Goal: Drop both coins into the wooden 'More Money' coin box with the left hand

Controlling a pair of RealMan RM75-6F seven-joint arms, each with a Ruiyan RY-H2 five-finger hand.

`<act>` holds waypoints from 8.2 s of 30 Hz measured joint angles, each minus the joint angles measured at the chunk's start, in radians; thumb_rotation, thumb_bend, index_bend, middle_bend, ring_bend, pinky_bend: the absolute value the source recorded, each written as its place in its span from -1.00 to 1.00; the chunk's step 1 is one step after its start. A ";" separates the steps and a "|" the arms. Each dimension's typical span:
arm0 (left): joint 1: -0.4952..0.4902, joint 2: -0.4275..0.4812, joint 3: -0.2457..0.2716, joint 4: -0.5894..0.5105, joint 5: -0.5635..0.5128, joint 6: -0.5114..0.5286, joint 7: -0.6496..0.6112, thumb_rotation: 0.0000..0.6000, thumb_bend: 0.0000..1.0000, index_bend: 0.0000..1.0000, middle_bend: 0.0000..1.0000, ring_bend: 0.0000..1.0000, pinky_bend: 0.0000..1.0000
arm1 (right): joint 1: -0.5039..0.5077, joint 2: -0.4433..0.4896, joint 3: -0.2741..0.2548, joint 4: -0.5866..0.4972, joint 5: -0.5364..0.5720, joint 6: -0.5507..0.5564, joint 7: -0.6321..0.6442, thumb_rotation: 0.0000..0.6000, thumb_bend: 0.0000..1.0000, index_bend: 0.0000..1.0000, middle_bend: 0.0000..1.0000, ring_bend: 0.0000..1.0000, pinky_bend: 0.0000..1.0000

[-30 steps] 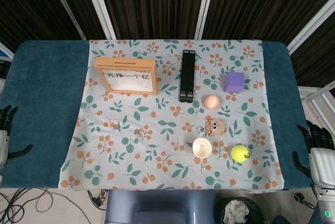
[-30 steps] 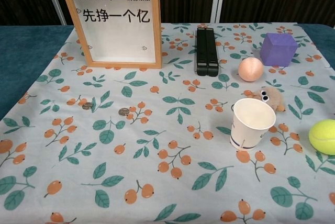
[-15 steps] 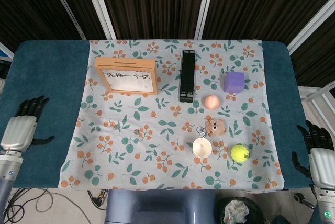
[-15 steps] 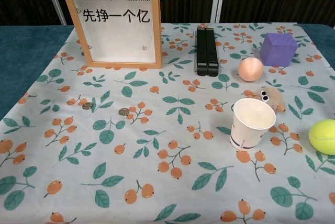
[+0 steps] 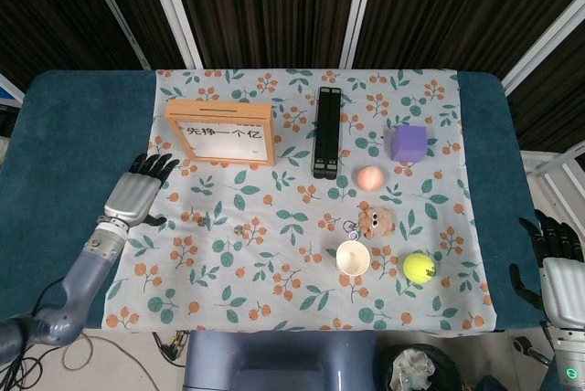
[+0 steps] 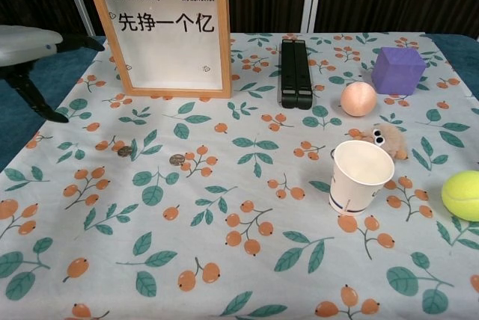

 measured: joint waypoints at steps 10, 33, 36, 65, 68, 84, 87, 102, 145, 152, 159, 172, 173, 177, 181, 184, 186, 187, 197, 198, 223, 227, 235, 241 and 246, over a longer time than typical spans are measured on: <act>-0.069 -0.109 0.004 0.087 -0.072 -0.027 0.065 1.00 -0.81 -0.93 -1.00 -1.00 -1.00 | -0.001 -0.002 0.001 -0.009 0.025 -0.011 -0.033 1.00 0.02 -0.70 -0.96 -1.00 -1.00; -0.122 -0.204 0.047 0.168 -0.092 -0.015 0.121 1.00 -0.82 -0.91 -1.00 -1.00 -1.00 | 0.001 -0.001 0.000 -0.002 0.007 -0.005 -0.032 1.00 0.02 -0.70 -0.96 -1.00 -1.00; -0.124 -0.213 0.054 0.184 -0.085 -0.004 0.131 1.00 -0.82 -0.91 -1.00 -1.00 -1.00 | 0.001 -0.002 -0.001 -0.001 0.005 -0.005 -0.029 1.00 0.02 -0.70 -0.96 -1.00 -1.00; -0.145 -0.254 0.076 0.223 -0.093 -0.012 0.148 1.00 -0.82 -0.90 -1.00 -1.00 -1.00 | -0.002 0.002 0.005 -0.006 0.015 -0.002 -0.021 1.00 0.03 -0.70 -0.96 -1.00 -1.00; -0.146 -0.257 0.077 0.227 -0.096 -0.012 0.149 1.00 -0.82 -0.90 -1.00 -1.00 -1.00 | -0.002 0.002 0.005 -0.005 0.015 -0.002 -0.021 1.00 0.02 -0.70 -0.96 -1.00 -1.00; -0.156 -0.276 0.087 0.252 -0.096 -0.017 0.166 1.00 -0.82 -0.89 -1.00 -1.00 -1.00 | -0.002 0.003 0.004 -0.004 0.012 -0.002 -0.024 1.00 0.02 -0.70 -0.96 -1.00 -1.00; -0.158 -0.281 0.088 0.256 -0.099 -0.019 0.172 1.00 -0.82 -0.89 -1.00 -1.00 -1.00 | -0.002 0.003 0.004 -0.003 0.012 -0.002 -0.025 1.00 0.02 -0.70 -0.96 -1.00 -1.00; -0.169 -0.294 0.092 0.245 -0.118 -0.029 0.191 1.00 -0.81 -0.49 -1.00 -1.00 -1.00 | 0.002 0.002 0.004 -0.004 0.015 -0.009 -0.026 1.00 0.02 -0.70 -0.96 -1.00 -1.00; -0.168 -0.294 0.108 0.267 -0.094 -0.063 0.130 1.00 -0.20 0.19 -1.00 -1.00 -1.00 | 0.002 0.016 0.003 -0.027 0.038 -0.029 -0.020 1.00 0.02 -0.70 -0.96 -1.00 -1.00; -0.172 -0.298 0.111 0.269 -0.099 -0.066 0.141 1.00 -0.17 0.19 -1.00 -1.00 -1.00 | 0.003 0.017 0.004 -0.029 0.042 -0.033 -0.018 1.00 0.02 -0.70 -0.96 -1.00 -1.00; -0.170 -0.284 0.095 0.257 -0.102 -0.062 0.115 1.00 -0.02 0.24 -1.00 -1.00 -1.00 | 0.003 0.016 0.003 -0.027 0.038 -0.031 -0.014 1.00 0.02 -0.70 -0.96 -1.00 -1.00; -0.176 -0.128 0.065 0.056 -0.127 -0.055 0.121 1.00 0.00 0.27 -1.00 -1.00 -1.00 | 0.004 0.017 0.007 -0.026 0.042 -0.030 -0.013 1.00 0.02 -0.70 -0.96 -1.00 -1.00; -0.175 -0.104 0.062 0.024 -0.130 -0.050 0.125 1.00 0.01 0.28 -1.00 -1.00 -1.00 | 0.003 0.017 0.007 -0.026 0.041 -0.029 -0.013 1.00 0.02 -0.70 -0.96 -1.00 -1.00; -0.172 0.029 0.046 -0.132 -0.156 -0.025 0.145 1.00 0.05 0.30 -1.00 -1.00 -1.00 | 0.003 0.016 0.007 -0.025 0.038 -0.026 -0.015 1.00 0.02 -0.70 -0.96 -1.00 -1.00; -0.169 0.189 0.021 -0.286 -0.203 -0.013 0.147 1.00 0.05 0.32 -1.00 -1.00 -1.00 | 0.003 0.014 0.009 -0.024 0.039 -0.023 -0.015 1.00 0.02 -0.70 -0.96 -1.00 -1.00; -0.168 0.307 -0.005 -0.367 -0.234 -0.015 0.131 1.00 0.05 0.32 -1.00 -1.00 -1.00 | 0.003 0.013 0.010 -0.024 0.041 -0.022 -0.013 1.00 0.02 -0.70 -0.96 -1.00 -1.00; -0.167 0.379 -0.027 -0.410 -0.246 -0.020 0.109 1.00 0.05 0.32 -1.00 -1.00 -1.00 | 0.003 0.013 0.011 -0.024 0.043 -0.023 -0.013 1.00 0.02 -0.70 -0.96 -1.00 -1.00; -0.168 0.407 -0.038 -0.424 -0.252 -0.024 0.096 1.00 0.05 0.32 -1.00 -1.00 -1.00 | 0.003 0.013 0.012 -0.025 0.045 -0.023 -0.011 1.00 0.02 -0.70 -0.96 -1.00 -1.00; -0.289 0.575 -0.123 -0.369 -0.443 -0.266 -0.024 1.00 0.05 0.32 -1.00 -1.00 -1.00 | 0.010 0.003 0.014 -0.020 0.053 -0.036 -0.012 1.00 0.02 -0.70 -0.96 -1.00 -1.00; -0.312 0.581 -0.124 -0.349 -0.463 -0.297 -0.028 1.00 0.05 0.32 -1.00 -1.00 -1.00 | 0.011 0.002 0.014 -0.019 0.055 -0.038 -0.013 1.00 0.02 -0.70 -0.96 -1.00 -1.00; -0.824 0.286 0.211 0.486 -0.727 -0.829 -0.195 1.00 0.06 0.34 -1.00 -1.00 -1.00 | -0.003 -0.022 0.031 -0.010 0.079 0.003 -0.063 1.00 0.02 -0.70 -0.96 -1.00 -1.00; -0.857 0.216 0.242 0.611 -0.713 -0.914 -0.285 1.00 0.06 0.33 -1.00 -1.00 -1.00 | -0.003 -0.023 0.036 -0.008 0.088 0.005 -0.068 1.00 0.02 -0.70 -0.96 -1.00 -1.00; -0.888 0.163 0.240 0.681 -0.617 -0.990 -0.398 1.00 0.06 0.31 -1.00 -1.00 -1.00 | -0.005 -0.022 0.038 -0.008 0.091 0.006 -0.070 1.00 0.02 -0.70 -0.96 -1.00 -1.00; -0.904 0.140 0.248 0.709 -0.556 -1.010 -0.476 1.00 0.06 0.31 -1.00 -1.00 -1.00 | -0.006 -0.020 0.040 -0.010 0.091 0.008 -0.068 1.00 0.03 -0.70 -0.96 -1.00 -1.00; -0.916 0.120 0.252 0.718 -0.498 -1.004 -0.526 1.00 0.06 0.31 -1.00 -1.00 -1.00 | -0.008 -0.018 0.041 -0.012 0.091 0.010 -0.065 1.00 0.02 -0.70 -0.96 -1.00 -1.00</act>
